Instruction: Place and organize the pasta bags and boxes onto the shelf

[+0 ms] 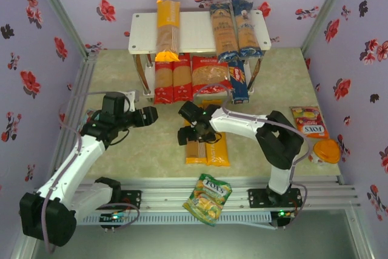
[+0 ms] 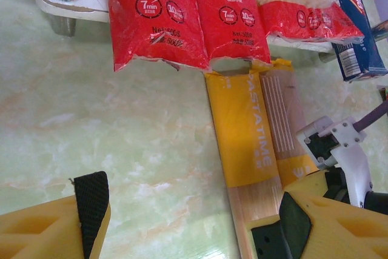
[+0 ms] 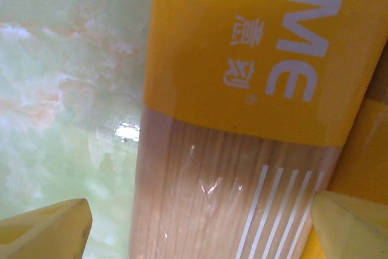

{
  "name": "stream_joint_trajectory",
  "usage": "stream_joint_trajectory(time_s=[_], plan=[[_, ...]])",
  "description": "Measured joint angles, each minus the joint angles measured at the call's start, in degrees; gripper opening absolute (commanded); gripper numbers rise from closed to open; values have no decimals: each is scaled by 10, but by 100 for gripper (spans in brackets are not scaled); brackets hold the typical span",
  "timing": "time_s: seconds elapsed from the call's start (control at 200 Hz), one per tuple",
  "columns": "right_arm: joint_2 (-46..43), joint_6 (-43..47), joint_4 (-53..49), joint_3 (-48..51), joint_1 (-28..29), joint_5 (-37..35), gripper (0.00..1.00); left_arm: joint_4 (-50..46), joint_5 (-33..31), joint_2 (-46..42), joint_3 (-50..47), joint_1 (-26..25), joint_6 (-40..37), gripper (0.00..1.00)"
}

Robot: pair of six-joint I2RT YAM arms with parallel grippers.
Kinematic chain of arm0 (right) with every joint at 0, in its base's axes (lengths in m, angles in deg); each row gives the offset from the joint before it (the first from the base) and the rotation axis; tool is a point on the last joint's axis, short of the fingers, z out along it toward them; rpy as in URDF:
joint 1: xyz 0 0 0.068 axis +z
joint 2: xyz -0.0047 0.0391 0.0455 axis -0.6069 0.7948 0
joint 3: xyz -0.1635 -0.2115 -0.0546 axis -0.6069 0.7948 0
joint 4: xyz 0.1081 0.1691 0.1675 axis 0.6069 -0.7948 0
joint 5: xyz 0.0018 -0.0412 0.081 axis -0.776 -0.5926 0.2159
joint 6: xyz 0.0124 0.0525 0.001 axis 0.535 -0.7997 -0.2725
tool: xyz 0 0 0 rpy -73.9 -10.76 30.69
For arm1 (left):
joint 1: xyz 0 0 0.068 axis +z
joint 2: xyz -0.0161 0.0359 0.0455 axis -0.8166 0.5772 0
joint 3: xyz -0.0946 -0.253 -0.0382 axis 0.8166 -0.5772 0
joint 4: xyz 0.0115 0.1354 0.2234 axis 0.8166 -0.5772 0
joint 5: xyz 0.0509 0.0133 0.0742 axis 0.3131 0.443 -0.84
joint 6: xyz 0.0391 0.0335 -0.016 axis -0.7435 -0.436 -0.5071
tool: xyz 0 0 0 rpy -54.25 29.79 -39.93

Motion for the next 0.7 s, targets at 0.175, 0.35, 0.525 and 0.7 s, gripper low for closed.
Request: stream_joint_trajectory(time_s=[0.175,0.35,0.525,0.7], plan=[[16,-3,-49,-33,4,-35,96,11,10,13,-7,2,0,76],[21,-4,-67,-41,7,-43,96,26,22,26,-10,8,0,76],[50,-3,-69,-49,7,-41,96,32,29,29,-12,16,0,76],[59,-3,-73,-64,7,-32,96,36,37,29,-15,29,0,76]])
